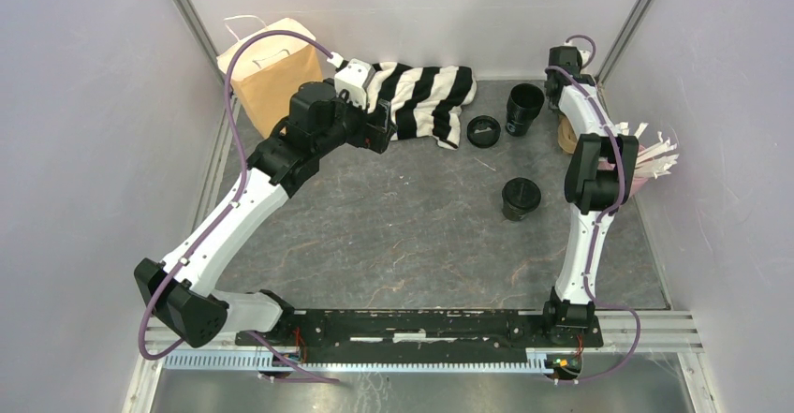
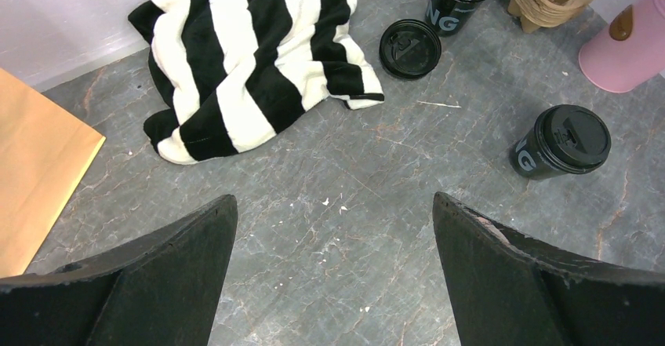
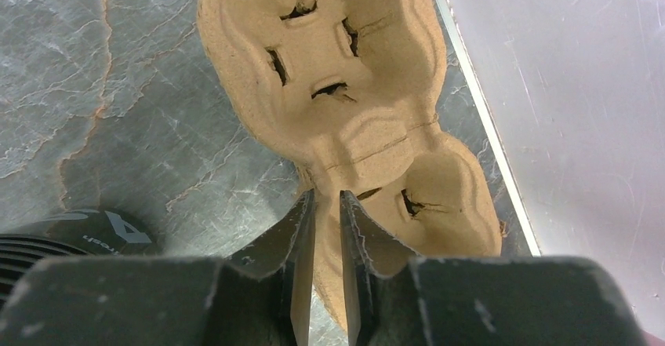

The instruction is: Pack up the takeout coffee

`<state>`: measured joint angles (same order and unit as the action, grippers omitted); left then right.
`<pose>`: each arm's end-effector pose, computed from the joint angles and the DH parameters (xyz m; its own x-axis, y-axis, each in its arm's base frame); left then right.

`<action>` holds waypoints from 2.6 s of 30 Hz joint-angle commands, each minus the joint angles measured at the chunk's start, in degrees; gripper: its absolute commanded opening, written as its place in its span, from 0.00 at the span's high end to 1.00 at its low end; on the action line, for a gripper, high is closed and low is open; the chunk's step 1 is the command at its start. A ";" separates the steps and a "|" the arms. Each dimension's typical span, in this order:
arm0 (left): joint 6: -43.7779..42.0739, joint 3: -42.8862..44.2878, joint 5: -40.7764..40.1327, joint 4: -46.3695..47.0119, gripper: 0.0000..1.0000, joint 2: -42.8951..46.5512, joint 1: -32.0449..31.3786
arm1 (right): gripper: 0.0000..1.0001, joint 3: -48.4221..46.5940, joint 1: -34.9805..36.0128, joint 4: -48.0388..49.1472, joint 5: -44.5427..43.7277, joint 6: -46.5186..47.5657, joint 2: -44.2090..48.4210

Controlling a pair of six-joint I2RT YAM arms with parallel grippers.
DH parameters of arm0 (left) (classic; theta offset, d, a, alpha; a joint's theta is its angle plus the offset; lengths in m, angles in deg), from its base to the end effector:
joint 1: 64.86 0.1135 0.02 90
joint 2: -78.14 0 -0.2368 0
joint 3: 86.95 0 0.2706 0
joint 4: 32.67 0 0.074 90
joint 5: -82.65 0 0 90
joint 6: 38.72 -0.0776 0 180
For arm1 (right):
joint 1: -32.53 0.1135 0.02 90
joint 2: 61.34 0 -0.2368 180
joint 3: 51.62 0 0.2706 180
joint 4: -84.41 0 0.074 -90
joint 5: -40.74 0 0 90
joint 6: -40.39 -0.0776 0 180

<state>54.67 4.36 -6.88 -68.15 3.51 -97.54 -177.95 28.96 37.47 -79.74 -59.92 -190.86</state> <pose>0.3026 -0.1949 0.3706 -0.3031 0.1242 -0.9448 0.5295 0.8463 -0.0586 0.5277 -0.0724 0.1730 -0.6860 0.1973 -0.7004 0.5092 0.8178 -0.2683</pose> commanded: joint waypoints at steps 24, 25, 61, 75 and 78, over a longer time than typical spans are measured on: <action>-3.05 3.32 -0.30 0.54 0.00 0.70 0.34 | 0.97 2.16 -1.51 3.78 7.18 -6.27 3.08; -3.05 3.26 -0.29 0.53 0.00 0.86 0.34 | 1.00 2.12 -1.52 4.02 7.56 -6.77 3.85; -2.87 3.47 0.07 0.76 0.00 0.78 0.34 | 0.55 11.54 -9.91 9.17 32.63 -7.96 6.60; -2.87 3.28 0.37 0.66 0.00 1.20 0.34 | 0.79 12.57 -10.82 11.73 36.02 -10.34 8.20; -2.76 3.09 0.55 0.83 0.00 1.11 0.34 | 0.73 13.01 -11.24 12.20 37.05 -11.28 8.40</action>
<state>54.67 5.25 -6.83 -68.40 4.04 -97.54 -165.21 18.12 47.20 -45.45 -69.42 -184.19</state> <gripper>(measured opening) 0.994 0.243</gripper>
